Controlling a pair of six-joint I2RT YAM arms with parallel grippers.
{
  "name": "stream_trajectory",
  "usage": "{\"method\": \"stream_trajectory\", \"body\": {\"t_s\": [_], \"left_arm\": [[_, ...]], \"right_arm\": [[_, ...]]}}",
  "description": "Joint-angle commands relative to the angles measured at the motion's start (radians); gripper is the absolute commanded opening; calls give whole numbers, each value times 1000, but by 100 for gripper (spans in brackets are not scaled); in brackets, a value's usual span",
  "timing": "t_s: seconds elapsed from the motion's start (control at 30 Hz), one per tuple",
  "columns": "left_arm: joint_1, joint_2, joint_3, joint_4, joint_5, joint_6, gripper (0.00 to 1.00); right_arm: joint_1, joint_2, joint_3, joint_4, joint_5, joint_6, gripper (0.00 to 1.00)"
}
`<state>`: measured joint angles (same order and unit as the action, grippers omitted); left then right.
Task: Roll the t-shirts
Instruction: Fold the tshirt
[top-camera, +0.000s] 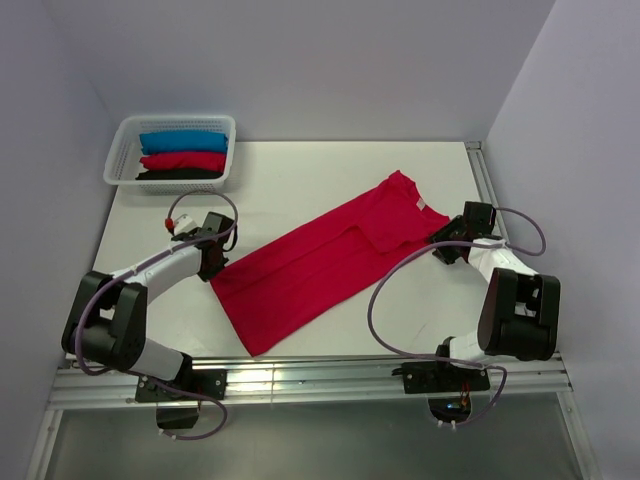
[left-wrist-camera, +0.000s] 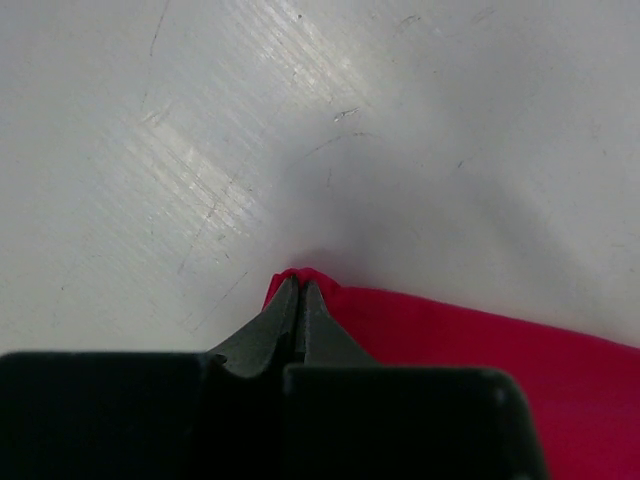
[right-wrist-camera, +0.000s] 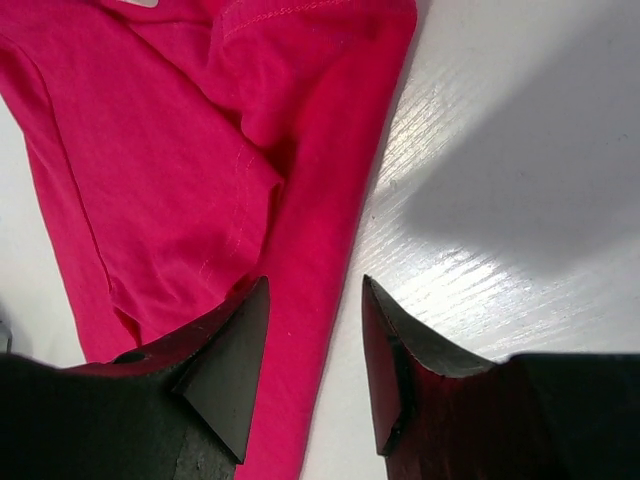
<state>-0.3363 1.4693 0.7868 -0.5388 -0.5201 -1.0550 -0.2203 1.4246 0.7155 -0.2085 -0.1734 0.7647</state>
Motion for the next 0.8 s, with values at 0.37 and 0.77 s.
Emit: {"method": "stream_trajectory", "body": {"t_s": [0.37, 0.77], "left_arm": [[5, -49, -1, 16, -3, 24, 0], [17, -30, -24, 51, 41, 35, 0]], "right_arm": [[-4, 111, -16, 127, 61, 45, 38], [9, 253, 123, 87, 103, 74, 0]]}}
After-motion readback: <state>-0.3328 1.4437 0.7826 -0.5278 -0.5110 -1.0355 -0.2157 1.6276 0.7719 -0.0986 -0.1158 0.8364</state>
